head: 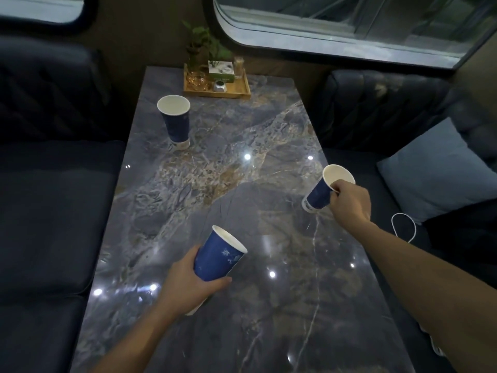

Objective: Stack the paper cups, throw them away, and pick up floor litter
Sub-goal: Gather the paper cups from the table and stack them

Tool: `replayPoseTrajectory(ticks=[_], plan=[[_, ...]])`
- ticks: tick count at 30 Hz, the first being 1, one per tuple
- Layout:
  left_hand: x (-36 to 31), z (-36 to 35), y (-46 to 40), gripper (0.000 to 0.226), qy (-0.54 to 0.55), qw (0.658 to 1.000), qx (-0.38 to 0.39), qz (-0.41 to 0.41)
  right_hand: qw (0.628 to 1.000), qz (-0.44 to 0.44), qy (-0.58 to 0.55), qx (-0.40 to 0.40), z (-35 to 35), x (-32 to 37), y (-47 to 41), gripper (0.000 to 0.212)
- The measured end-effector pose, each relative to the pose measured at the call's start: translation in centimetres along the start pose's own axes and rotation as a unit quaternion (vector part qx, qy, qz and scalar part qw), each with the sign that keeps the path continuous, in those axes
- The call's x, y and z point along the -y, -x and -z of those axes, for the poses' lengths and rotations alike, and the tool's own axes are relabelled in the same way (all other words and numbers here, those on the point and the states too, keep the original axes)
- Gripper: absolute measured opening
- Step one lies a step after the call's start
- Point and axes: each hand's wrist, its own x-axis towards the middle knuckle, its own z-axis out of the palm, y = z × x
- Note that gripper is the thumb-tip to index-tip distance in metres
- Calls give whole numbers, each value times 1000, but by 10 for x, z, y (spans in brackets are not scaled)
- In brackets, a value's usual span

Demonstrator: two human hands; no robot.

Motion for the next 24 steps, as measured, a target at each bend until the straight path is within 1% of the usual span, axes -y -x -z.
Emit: replayPoseTrajectory(ticks=[3, 5, 9, 12, 18, 22, 24], plan=[[2, 2, 4, 66, 2, 1000, -2, 4, 999, 25, -18, -21, 4, 3, 8, 11], [3, 4, 8, 68, 7, 1000, -1, 8, 998, 37, -46, -19, 7, 8, 16, 8], [6, 10, 19, 65, 13, 1000, -2, 17, 995, 58, -76, -10, 14, 19, 30, 6], [8, 14, 29, 66, 23, 1000, -4, 16, 991, 79, -105, -8, 22, 27, 44, 6], [13, 22, 56, 64, 46, 999, -14, 18, 977, 113, -181, -11, 43, 46, 76, 13], [16, 28, 78, 60, 61, 998, -19, 4, 968, 131, -213, -17, 57, 58, 102, 7], [19, 33, 90, 61, 67, 998, -20, -2, 962, 151, -227, -8, 63, 63, 118, 8]])
